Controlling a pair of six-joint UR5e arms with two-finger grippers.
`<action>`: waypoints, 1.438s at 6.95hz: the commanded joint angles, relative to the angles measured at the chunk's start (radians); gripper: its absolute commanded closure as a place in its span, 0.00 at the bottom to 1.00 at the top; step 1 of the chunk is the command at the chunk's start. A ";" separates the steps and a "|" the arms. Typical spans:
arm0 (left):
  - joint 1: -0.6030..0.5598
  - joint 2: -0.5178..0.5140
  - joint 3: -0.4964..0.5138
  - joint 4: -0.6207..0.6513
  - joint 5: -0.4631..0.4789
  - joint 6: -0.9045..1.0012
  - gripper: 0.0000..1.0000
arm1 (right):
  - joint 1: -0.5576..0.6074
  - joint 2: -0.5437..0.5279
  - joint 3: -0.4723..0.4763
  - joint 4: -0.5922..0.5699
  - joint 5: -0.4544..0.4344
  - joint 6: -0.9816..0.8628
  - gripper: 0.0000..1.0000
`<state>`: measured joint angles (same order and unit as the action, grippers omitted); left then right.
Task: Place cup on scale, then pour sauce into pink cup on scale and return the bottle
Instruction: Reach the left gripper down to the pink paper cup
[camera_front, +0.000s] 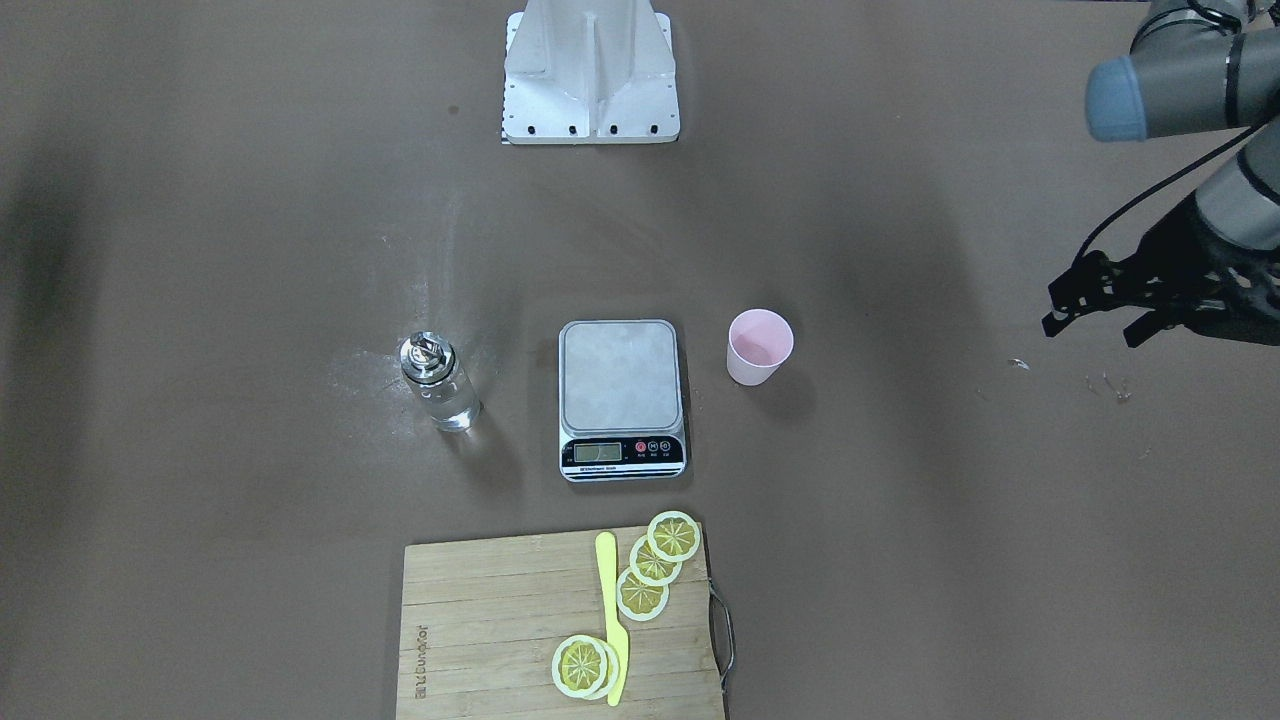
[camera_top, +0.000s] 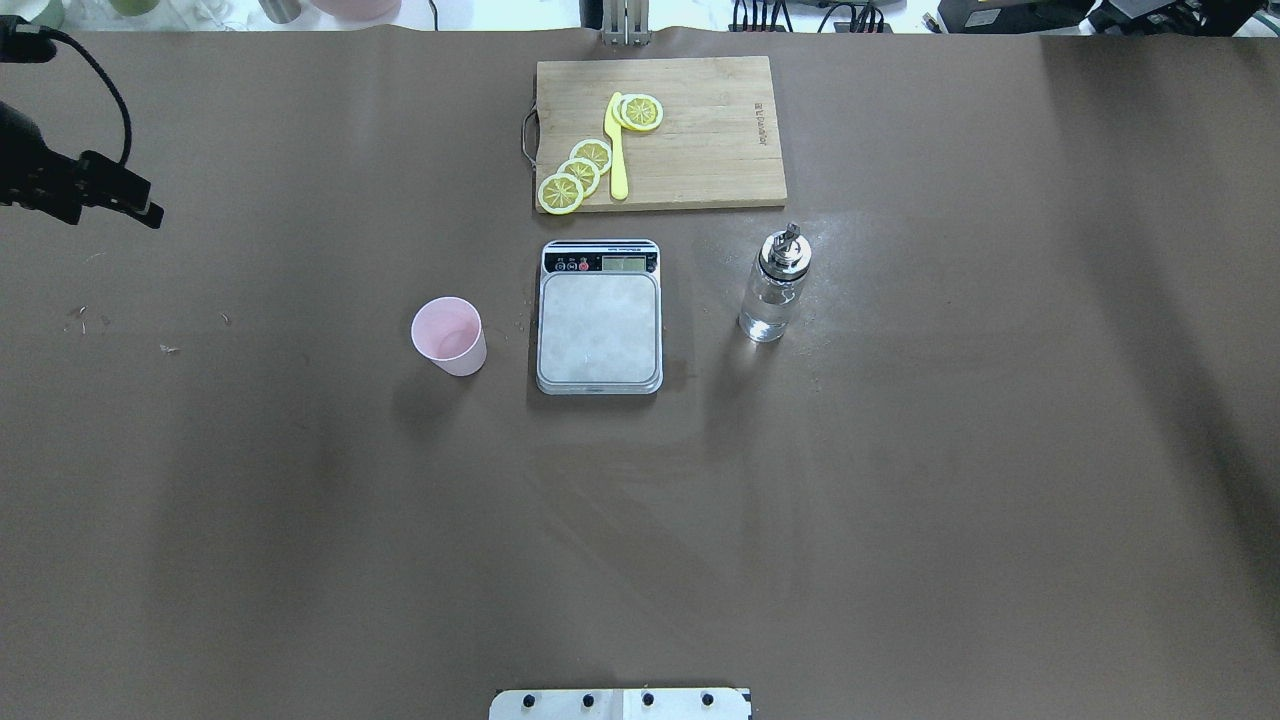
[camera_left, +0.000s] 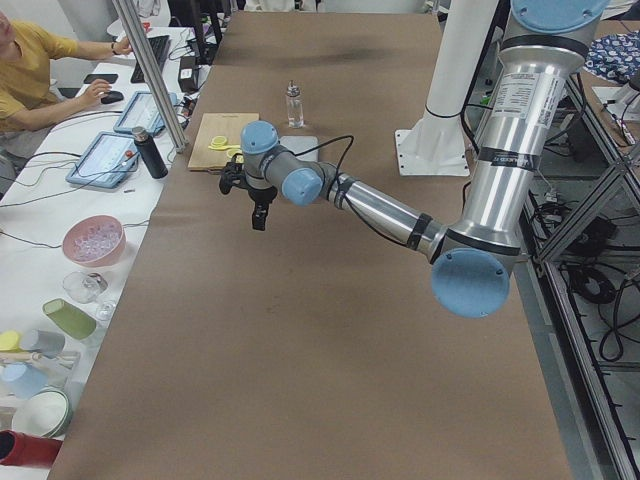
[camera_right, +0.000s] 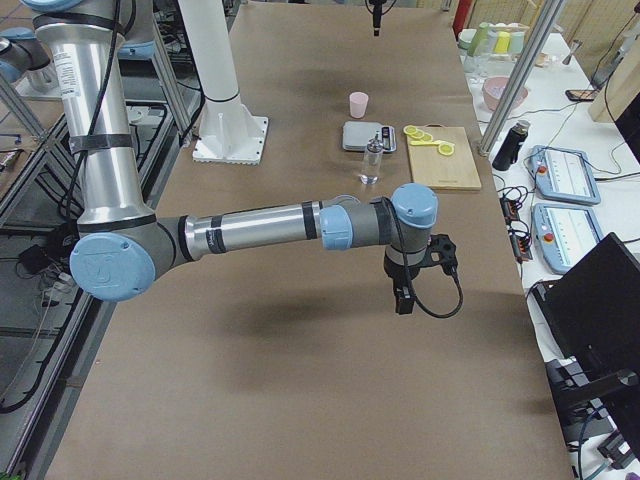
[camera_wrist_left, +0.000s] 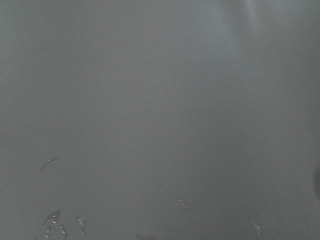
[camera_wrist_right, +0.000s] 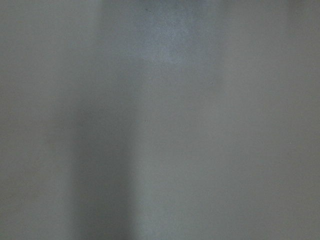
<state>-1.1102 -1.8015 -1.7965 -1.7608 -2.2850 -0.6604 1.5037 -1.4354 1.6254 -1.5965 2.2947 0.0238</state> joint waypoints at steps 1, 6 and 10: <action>0.136 -0.085 -0.009 0.001 0.068 -0.182 0.03 | -0.007 0.003 0.007 0.001 0.002 0.001 0.00; 0.311 -0.239 0.006 0.142 0.107 -0.275 0.07 | -0.023 0.007 0.004 0.001 0.011 0.001 0.00; 0.322 -0.314 0.137 0.144 0.108 -0.225 0.09 | -0.026 0.007 0.002 0.001 0.011 0.001 0.00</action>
<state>-0.7882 -2.1021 -1.6865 -1.6175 -2.1773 -0.9111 1.4774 -1.4286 1.6276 -1.5953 2.3056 0.0238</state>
